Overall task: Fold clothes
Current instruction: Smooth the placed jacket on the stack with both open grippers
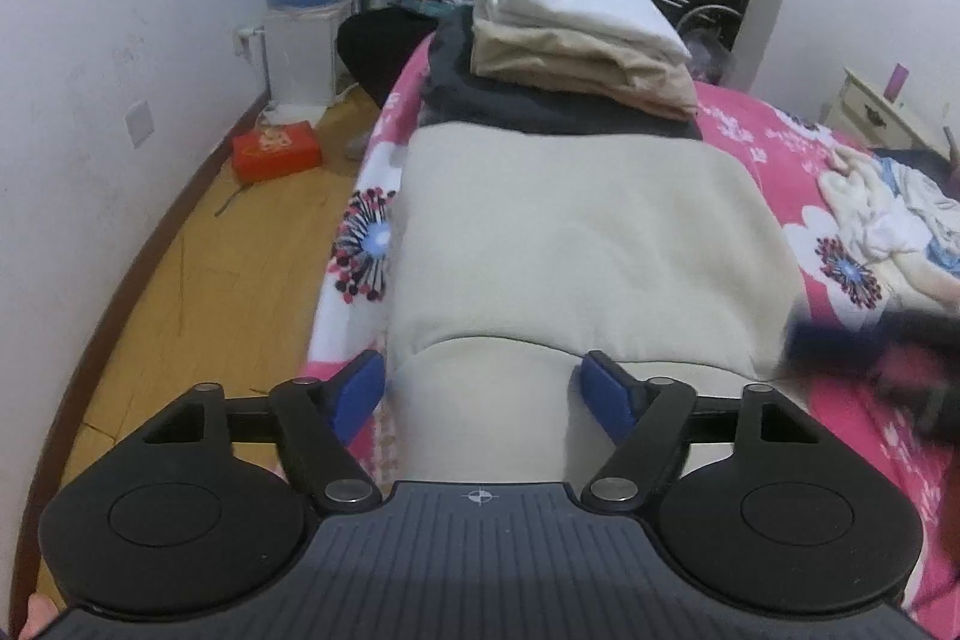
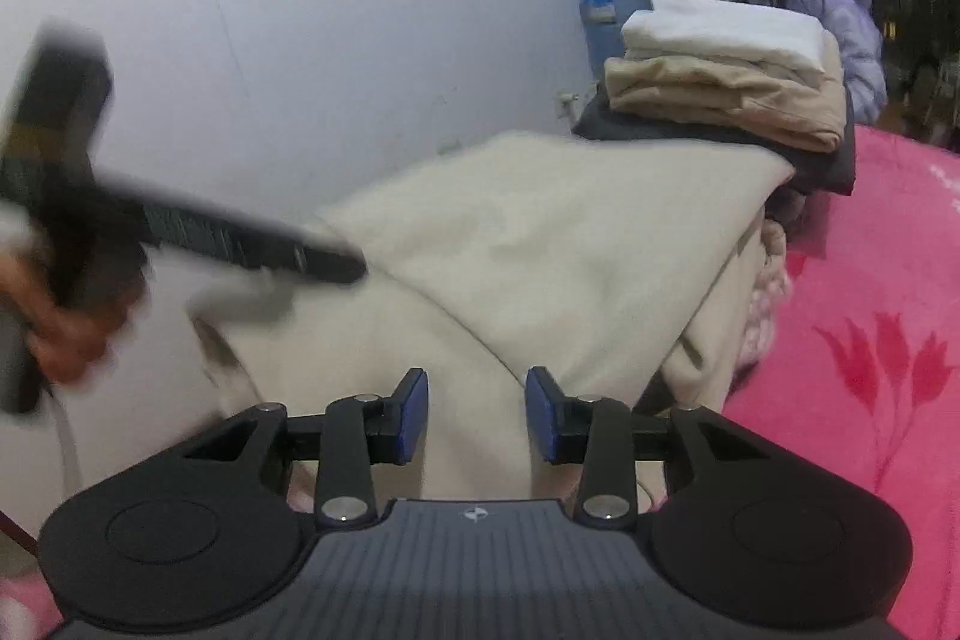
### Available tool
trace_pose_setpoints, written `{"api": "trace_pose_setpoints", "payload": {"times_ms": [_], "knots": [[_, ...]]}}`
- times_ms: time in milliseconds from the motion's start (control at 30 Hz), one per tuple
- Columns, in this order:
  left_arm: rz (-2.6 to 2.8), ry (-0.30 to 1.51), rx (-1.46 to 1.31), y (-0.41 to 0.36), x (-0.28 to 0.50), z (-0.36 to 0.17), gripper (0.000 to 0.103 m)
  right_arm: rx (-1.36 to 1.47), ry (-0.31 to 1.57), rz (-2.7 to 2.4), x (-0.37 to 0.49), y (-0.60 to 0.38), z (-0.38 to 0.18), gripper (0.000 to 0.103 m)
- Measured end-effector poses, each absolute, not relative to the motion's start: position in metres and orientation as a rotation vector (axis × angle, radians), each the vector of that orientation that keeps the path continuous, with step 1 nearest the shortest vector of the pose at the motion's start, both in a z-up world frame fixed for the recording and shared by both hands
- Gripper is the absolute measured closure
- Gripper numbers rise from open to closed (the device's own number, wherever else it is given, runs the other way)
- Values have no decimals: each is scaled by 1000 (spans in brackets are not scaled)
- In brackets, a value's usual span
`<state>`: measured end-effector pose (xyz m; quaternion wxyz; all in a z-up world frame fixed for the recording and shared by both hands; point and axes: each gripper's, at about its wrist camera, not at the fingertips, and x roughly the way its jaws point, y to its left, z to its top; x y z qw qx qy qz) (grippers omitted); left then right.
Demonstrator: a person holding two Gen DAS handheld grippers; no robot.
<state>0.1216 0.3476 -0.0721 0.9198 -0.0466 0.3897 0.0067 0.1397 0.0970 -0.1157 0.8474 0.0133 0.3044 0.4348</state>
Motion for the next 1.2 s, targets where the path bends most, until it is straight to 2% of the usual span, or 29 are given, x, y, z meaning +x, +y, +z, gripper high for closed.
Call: {"api": "trace_pose_setpoints", "payload": {"times_ms": [67, 167, 267, 333, 433, 567, 667, 767, 1000, 1133, 1200], "knots": [[18, 764, -51, 338, 116, -60, 47, 61, 556, 881, 152, 91, -95, 64], [-30, 644, -30, 320, 106, -38, 47, 83, 511, 828, 186, 95, -88, 64], [-79, 659, -3, 302, 115, -43, 45, -1, 709, 829, 220, 126, -145, 63], [-57, 754, 61, 293, 126, -68, 47, -137, 656, 835, 206, 136, -174, 62], [-15, 733, 174, 287, 119, -84, 45, -169, 622, 866, 204, 130, -148, 64], [-33, 724, 103, 299, 117, -83, 44, -39, 515, 834, 232, 111, -106, 63], [-48, 712, 101, 300, 113, -85, 44, -51, 666, 806, 282, 127, -147, 64], [-45, 698, 98, 297, 111, -89, 39, -3, 667, 868, 290, 139, -130, 65], [-31, 690, 80, 298, 110, -91, 39, 104, 664, 1054, 306, 180, -87, 64], [-4, 723, 61, 296, 117, -91, 39, -20, 928, 1065, 327, 263, -153, 65], [-1, 737, 56, 295, 119, -89, 38, -44, 901, 1071, 319, 262, -160, 65]]}}
